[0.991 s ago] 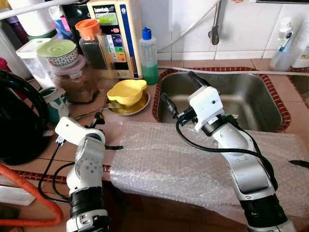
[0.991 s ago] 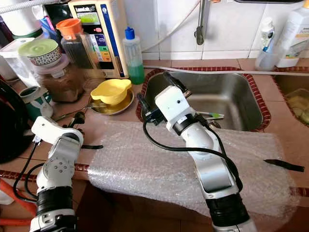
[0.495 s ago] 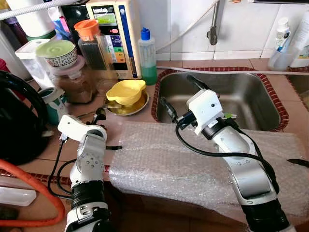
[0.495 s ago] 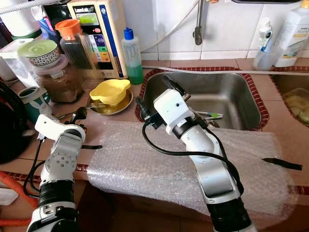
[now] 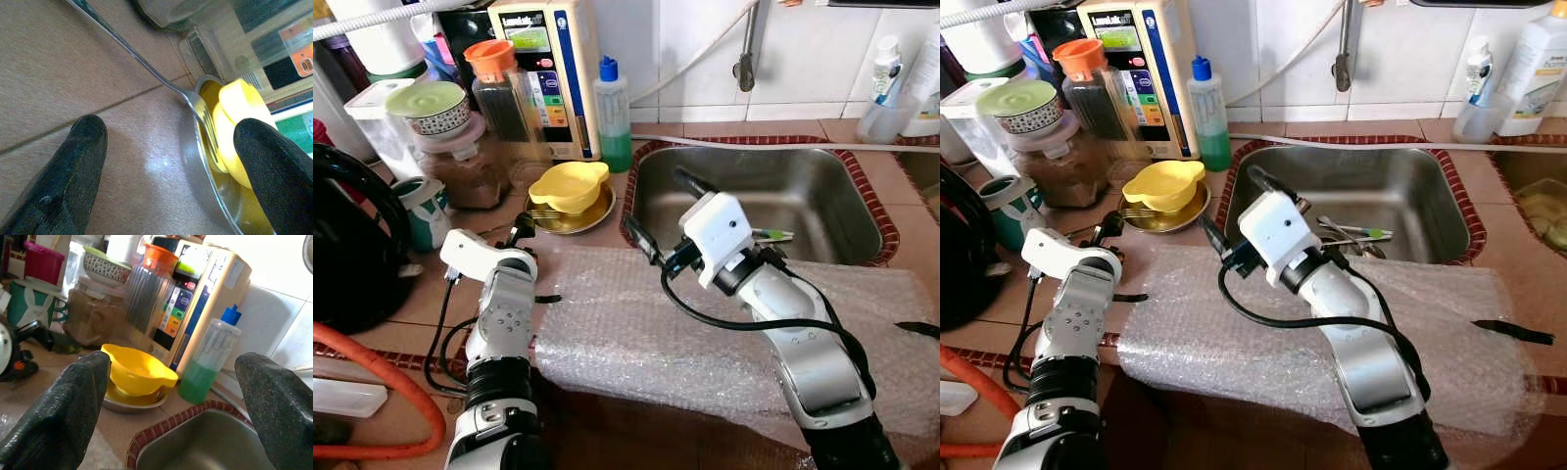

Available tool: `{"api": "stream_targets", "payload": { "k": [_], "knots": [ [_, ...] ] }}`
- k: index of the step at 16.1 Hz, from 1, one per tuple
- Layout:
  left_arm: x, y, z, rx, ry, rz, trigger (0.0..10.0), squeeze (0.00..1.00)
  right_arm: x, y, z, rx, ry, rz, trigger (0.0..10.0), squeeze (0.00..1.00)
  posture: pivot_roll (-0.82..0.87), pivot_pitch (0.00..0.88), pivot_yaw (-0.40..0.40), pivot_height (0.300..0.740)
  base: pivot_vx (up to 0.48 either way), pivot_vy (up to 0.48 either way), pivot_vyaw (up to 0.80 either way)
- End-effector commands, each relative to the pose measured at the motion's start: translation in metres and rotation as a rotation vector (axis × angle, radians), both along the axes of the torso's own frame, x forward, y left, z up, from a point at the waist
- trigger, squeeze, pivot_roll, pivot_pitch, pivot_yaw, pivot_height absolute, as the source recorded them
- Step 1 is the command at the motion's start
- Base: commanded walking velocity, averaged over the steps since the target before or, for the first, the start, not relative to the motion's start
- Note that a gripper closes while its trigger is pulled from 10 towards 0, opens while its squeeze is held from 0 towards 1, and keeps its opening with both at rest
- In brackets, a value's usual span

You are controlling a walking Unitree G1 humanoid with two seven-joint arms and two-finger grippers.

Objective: Kitchen organization

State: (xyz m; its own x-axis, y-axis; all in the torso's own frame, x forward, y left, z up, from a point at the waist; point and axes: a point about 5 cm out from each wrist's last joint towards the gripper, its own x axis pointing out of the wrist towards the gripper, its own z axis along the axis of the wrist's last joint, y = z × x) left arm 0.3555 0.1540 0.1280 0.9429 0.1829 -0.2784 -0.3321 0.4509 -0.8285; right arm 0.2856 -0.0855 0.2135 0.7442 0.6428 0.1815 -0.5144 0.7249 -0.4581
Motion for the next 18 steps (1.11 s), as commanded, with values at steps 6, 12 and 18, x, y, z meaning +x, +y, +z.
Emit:
{"api": "stream_targets", "payload": {
  "k": [6, 12, 18],
  "knots": [
    [0.015, -0.036, 0.009, -0.065, -0.042, -0.091, 10.0, 0.0, -0.014, 0.009, 0.001, -0.013, 0.042, 0.091, 10.0, 0.94, -0.37, 0.102, 0.161, 0.74, 0.0, 0.0, 0.0],
    [0.02, -0.021, 0.008, -0.057, -0.073, -0.029, 10.0, 0.0, -0.029, 0.017, -0.019, -0.096, 0.151, 0.217, 10.0, 0.41, -0.37, 0.103, 0.158, 0.74, 0.0, 0.0, 0.0],
    [0.023, -0.02, 0.008, -0.093, -0.082, -0.018, 10.0, 0.0, -0.03, 0.017, -0.018, -0.097, 0.158, 0.22, 10.0, 0.38, -0.38, 0.105, 0.15, 0.74, 0.0, 0.0, 0.0]
  ]
}}
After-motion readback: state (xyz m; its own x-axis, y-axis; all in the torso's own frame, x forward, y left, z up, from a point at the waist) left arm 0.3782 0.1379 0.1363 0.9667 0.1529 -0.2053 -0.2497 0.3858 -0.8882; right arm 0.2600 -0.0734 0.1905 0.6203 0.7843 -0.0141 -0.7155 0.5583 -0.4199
